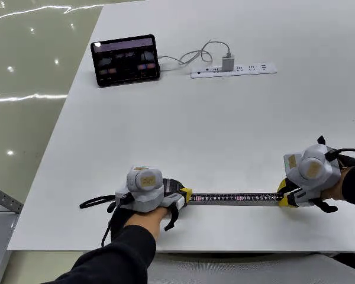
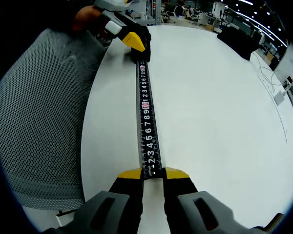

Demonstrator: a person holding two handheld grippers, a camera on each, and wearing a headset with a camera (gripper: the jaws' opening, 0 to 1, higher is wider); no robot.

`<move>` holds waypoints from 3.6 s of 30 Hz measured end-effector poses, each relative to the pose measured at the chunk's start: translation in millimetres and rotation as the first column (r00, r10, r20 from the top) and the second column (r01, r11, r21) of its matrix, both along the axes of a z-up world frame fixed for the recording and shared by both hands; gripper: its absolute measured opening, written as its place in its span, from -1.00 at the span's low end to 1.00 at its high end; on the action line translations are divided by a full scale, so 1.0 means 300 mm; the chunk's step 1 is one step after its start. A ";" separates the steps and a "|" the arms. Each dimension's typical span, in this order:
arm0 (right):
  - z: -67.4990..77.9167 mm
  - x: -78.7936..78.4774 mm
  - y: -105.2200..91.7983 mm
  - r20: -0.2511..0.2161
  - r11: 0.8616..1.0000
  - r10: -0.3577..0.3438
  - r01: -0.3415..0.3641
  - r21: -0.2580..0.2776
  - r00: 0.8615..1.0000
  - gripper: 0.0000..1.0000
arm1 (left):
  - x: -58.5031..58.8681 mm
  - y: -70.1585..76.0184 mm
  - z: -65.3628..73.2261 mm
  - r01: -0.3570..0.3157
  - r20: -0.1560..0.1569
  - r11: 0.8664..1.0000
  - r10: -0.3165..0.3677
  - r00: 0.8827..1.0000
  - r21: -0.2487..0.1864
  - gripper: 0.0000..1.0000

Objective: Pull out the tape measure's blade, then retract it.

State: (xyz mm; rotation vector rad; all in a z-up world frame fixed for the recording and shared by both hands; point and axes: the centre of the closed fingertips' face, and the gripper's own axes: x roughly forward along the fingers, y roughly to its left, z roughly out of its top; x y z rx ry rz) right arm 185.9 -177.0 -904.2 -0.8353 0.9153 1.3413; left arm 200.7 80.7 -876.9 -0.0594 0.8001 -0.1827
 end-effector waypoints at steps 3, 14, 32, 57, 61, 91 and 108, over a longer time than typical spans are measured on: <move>-0.003 0.005 0.004 -0.001 1.000 -0.029 0.029 0.001 1.000 -0.79 | -0.005 -0.001 -0.001 0.018 -0.002 0.999 -0.018 1.000 0.031 0.22; -0.008 0.000 0.015 0.008 1.000 -0.020 0.020 -0.007 1.000 -0.79 | -0.001 0.005 0.001 0.023 0.003 0.999 -0.024 1.000 0.026 0.22; 0.015 -0.012 0.041 -0.006 0.999 -0.051 0.051 -0.002 0.999 -0.78 | 0.003 0.003 -0.001 0.025 0.006 0.999 -0.025 1.000 0.019 0.22; -0.005 0.010 0.068 -0.012 0.999 -0.049 0.049 -0.006 0.999 -0.79 | 0.003 0.005 -0.005 0.023 0.004 1.000 -0.024 1.000 0.009 0.22; -0.008 0.011 0.076 -0.009 0.999 -0.047 0.047 -0.015 0.999 -0.79 | 0.002 0.004 -0.005 0.023 0.003 1.000 -0.023 1.000 0.009 0.22; -0.011 0.004 0.135 -0.003 1.000 -0.017 0.017 0.002 1.000 -0.79 | 0.003 0.003 -0.003 0.024 0.001 1.000 -0.024 1.000 0.010 0.22; -0.013 0.002 0.164 -0.006 1.000 -0.020 0.020 0.001 1.000 -0.79 | 0.002 0.003 -0.003 0.022 0.000 1.000 -0.022 1.000 0.009 0.22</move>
